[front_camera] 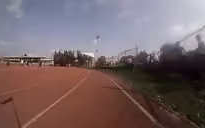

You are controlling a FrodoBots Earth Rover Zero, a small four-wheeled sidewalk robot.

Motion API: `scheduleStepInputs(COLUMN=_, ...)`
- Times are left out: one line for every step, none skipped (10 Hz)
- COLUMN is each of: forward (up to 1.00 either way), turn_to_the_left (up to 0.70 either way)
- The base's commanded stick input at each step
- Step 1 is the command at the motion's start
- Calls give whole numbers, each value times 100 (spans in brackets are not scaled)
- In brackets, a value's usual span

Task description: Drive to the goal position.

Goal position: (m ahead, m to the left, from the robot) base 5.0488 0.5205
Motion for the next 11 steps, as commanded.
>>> scheduleStepInputs(forward=50, turn_to_the_left=0)
scheduleStepInputs(forward=50, turn_to_the_left=0)
scheduleStepInputs(forward=50, turn_to_the_left=0)
scheduleStepInputs(forward=50, turn_to_the_left=0)
scheduleStepInputs(forward=50, turn_to_the_left=0)
scheduleStepInputs(forward=50, turn_to_the_left=0)
scheduleStepInputs(forward=50, turn_to_the_left=0)
scheduleStepInputs(forward=50, turn_to_the_left=0)
scheduleStepInputs(forward=50, turn_to_the_left=0)
scheduleStepInputs(forward=50, turn_to_the_left=0)
scheduleStepInputs(forward=50, turn_to_the_left=0)
